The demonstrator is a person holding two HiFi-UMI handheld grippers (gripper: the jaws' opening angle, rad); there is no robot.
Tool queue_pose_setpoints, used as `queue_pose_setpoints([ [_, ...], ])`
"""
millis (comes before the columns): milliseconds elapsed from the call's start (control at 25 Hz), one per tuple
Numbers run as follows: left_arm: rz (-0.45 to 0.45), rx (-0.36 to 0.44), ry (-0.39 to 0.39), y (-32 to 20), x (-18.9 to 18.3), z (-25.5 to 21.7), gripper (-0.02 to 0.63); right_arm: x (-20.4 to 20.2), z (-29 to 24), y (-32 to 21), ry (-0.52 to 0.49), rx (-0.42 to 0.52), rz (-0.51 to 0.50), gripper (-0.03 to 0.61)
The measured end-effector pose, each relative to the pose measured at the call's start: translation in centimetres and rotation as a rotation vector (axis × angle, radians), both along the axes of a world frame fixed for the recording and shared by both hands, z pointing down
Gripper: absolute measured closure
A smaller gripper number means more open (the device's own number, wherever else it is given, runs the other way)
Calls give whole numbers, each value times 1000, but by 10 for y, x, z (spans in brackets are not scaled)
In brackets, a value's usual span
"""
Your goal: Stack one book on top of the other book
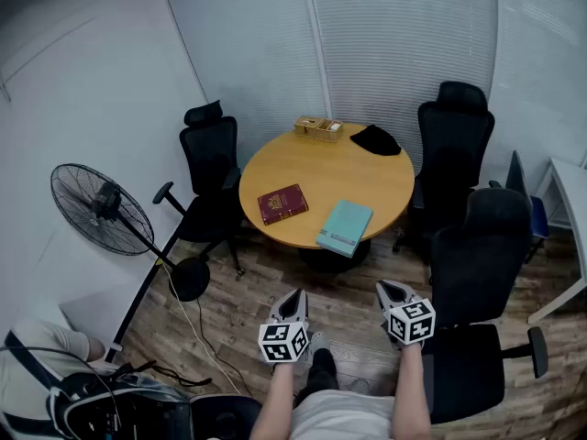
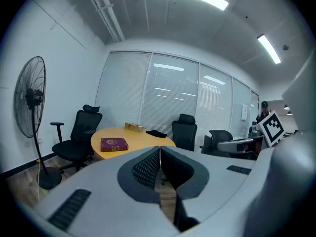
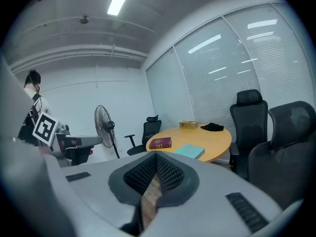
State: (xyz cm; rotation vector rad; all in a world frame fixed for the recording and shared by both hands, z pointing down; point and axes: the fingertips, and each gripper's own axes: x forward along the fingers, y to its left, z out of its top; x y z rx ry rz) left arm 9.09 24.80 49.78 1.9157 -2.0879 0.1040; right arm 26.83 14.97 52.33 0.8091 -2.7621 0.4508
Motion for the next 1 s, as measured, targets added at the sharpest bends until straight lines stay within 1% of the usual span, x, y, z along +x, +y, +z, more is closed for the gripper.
queue_pose_setpoints([
  [200, -1, -2, -16, 13, 10, -3, 584, 16, -4, -4, -15, 8, 17, 560],
  [360, -23, -20, -31, 13, -4, 1, 584, 16, -9, -16, -113, -38, 41, 560],
  [440, -32, -35, -21, 7, -10, 10, 584, 14, -6, -22, -121, -47, 42, 560],
  [600, -25, -37, -13, -19, -17, 18, 584, 7, 2, -45, -85, -37, 44, 560],
  [720, -15, -42, -10, -44, -32, 16, 584, 0, 13, -69, -64, -66, 67, 560],
  [800, -12, -43, -3, -63, -41, 13, 584, -1, 17, -87, -64, -92, 90, 560],
  [1000, -11, -40, 20, -116, -68, 8, 584, -16, 16, -136, -75, -104, 118, 560],
])
